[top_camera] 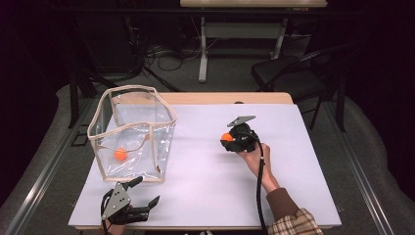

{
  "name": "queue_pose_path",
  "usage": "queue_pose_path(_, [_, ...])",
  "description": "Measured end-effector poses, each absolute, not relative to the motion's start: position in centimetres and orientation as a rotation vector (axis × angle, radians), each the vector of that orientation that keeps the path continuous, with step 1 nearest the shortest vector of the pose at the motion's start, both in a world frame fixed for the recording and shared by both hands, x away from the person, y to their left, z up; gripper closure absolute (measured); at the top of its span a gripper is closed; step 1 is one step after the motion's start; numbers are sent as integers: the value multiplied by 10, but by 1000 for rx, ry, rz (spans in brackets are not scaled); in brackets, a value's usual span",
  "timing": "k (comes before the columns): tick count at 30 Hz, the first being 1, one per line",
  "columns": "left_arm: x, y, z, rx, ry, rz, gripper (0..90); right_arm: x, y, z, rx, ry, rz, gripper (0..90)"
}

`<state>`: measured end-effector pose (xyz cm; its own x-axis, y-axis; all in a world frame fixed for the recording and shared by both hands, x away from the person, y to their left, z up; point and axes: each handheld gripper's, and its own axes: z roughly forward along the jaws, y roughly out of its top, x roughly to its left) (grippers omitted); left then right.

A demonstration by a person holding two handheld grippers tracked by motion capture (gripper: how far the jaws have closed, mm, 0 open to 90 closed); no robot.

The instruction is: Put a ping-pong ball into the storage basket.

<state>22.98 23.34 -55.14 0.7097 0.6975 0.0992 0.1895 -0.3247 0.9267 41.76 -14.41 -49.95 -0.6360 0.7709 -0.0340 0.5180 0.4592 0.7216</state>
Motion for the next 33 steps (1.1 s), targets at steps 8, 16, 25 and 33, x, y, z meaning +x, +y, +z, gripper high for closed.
queue_pose_path(8, [230, 233, -551, 1869, 693, 608, 158, 417, -138, -497, 1074, 2368, 989, 506])
queue_pose_path(16, [230, 233, -552, 1869, 695, 606, 158, 415, -129, -495, 1046, 2389, 1008, 506])
queue_pose_path(25, [230, 233, -552, 1871, 694, 605, 158, 415, -118, -490, 1012, 2404, 1029, 507])
queue_pose_path(33, [230, 233, -552, 1870, 693, 607, 158, 414, -112, -485, 995, 2408, 1037, 507])
